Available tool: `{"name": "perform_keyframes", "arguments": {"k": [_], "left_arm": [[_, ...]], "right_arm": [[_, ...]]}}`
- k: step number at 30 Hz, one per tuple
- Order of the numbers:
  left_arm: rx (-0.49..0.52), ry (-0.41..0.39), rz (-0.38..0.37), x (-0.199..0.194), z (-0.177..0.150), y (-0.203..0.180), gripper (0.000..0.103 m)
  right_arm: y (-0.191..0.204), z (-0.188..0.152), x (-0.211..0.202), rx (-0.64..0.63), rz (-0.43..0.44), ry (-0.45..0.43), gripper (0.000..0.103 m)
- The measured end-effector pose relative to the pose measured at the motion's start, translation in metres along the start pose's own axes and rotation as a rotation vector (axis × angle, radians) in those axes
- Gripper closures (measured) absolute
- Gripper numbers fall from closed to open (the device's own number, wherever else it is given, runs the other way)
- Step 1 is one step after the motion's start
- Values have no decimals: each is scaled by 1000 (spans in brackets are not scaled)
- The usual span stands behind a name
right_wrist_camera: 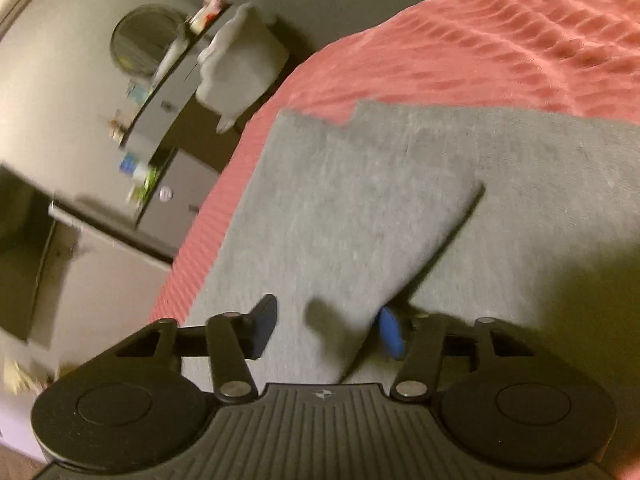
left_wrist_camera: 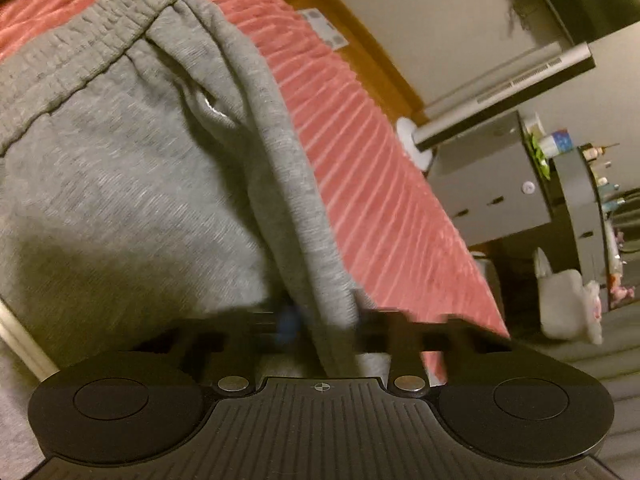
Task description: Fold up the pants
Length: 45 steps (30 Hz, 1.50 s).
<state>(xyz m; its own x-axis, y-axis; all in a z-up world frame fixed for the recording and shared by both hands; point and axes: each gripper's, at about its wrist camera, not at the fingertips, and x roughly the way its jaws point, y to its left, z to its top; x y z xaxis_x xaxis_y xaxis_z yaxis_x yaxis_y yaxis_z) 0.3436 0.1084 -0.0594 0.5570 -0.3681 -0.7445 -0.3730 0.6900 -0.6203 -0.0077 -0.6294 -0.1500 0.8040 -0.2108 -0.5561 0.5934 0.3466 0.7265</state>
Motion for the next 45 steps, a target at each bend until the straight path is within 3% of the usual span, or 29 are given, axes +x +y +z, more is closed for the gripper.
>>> {"name": "perform_keyframes", "arguments": {"k": [1,2,5,6,8,11,14,17,19,20,21,22,23,25,26,27,28,30,31,32,33,36,39,41,43,45], "left_arm": [[2,0,-11,-8,2,3,91],[10,-19,-31,-18,1,2,91],[64,-127,-145,-77,-4,-6,92],[88,-159,-192,-98,-11,-9,92],[166,-224,-287,-148,-35,-13,92],[224,-263,-344,-202,-84,9,91],[191,-219,-323,-214,-133,60,89],[187,-140,-164,-195,-174,103,89],[139,-97,-79,-172,-178,129,90],[93,-90,-57,-166,-176,141,84],[42,-101,-31,-164,-173,150,81],[0,-127,-30,-165,-169,157,71],[-25,-150,-39,-167,-164,162,52],[-64,-200,-38,-175,-154,166,29],[-63,-215,-46,-176,-148,164,23],[-66,-220,-40,-173,-142,164,23],[-86,-211,-25,-166,-135,163,24],[-177,-169,-18,-150,-125,167,39],[-220,-153,-15,-144,-124,166,65],[-250,-139,-17,-140,-119,165,89],[-257,-130,-19,-140,-119,162,92],[-164,-200,-109,-160,-109,152,93],[-47,-289,-199,-184,-111,136,93],[-2,-305,-176,-186,-122,138,93],[30,-286,-104,-172,-129,146,92],[25,-220,12,-151,-135,162,91]], "right_arm": [[2,5,8,9,-12,8,94],[1,9,14,13,-32,33,98],[21,21,18,-38,-92,76,98],[33,27,8,-64,-56,54,98],[53,42,-31,-105,109,-44,98],[54,55,-90,-150,252,-176,98],[18,55,-121,-152,245,-194,98],[-33,39,-114,-150,87,-139,98],[-70,24,-90,-108,-27,-52,98],[-87,17,-76,-93,-85,-5,98],[-99,10,-71,-73,-86,-4,98],[-103,5,-73,-52,-60,-34,98],[-102,5,-74,-39,-53,-43,96],[-97,7,-71,-24,-22,-24,82],[-93,9,-67,-32,-4,-13,66],[-86,10,-64,-52,-4,-7,59],[-82,14,-60,-72,-15,-4,59],[-72,14,-52,-115,-45,3,60],[-66,10,-51,-134,-65,4,65],[-59,8,-50,-158,-90,12,85],[-52,10,-45,-188,-132,33,97],[-31,14,-53,-249,-157,28,98],[-13,28,-86,-278,1,-81,98],[-11,30,-104,-307,53,-143,98],[-21,25,-110,-335,63,-170,98],[-36,18,-99,-376,-22,-144,97]]}}
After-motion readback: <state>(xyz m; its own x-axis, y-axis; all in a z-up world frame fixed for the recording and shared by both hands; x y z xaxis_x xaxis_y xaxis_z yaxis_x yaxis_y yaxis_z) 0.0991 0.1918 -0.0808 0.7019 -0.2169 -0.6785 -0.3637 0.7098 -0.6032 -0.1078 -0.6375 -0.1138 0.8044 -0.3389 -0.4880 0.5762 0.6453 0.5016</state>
